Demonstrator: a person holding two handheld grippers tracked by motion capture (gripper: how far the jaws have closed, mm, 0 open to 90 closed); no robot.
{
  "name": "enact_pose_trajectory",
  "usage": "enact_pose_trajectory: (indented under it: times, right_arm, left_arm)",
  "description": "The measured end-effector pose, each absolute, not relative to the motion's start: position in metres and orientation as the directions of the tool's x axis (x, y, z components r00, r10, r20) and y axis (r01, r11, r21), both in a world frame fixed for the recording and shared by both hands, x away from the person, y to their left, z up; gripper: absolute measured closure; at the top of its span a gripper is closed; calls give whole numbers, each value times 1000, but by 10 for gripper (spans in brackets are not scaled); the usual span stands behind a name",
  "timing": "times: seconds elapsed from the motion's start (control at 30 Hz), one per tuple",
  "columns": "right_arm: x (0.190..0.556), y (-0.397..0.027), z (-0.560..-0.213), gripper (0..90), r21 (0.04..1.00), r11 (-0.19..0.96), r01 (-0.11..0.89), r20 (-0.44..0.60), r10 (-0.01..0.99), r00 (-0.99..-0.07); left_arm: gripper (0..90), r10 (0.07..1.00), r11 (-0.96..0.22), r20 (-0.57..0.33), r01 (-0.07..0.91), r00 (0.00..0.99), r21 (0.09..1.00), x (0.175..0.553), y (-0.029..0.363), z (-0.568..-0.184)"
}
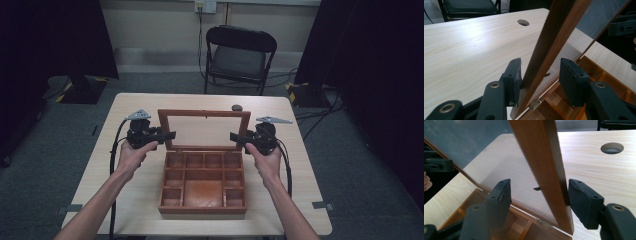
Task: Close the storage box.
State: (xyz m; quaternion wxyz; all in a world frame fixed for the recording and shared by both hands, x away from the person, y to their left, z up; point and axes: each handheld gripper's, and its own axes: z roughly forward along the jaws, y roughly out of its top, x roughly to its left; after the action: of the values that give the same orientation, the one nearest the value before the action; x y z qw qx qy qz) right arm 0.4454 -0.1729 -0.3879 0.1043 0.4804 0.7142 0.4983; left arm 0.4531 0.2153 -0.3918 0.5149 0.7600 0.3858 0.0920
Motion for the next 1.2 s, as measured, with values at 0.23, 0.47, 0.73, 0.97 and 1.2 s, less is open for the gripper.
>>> enact_pose_trajectory:
  times: [0.23,0.47,0.73,0.97,1.2]
  right_arm:
    - [443,-177,-386,381,813,43,581,323,797,-511]
    - [439,-178,-387,410,812,42,582,331,789,-518]
    - [432,-178,-387,402,811,50,583,327,788,-522]
    - [427,-180,-388,378,810,49,584,327,790,-519]
    - [422,-183,-391,347,796,39,605,356,778,-518]
  left_arm:
    - [521,666,-146,-275,482,694,864,449,221,-390]
    - [532,664,-148,-270,476,698,867,445,221,-390]
    - [528,657,-157,-263,469,706,869,438,222,-391]
    - [502,652,-161,-272,480,708,862,435,222,-392]
    - [461,646,-158,-287,492,708,856,428,219,-391]
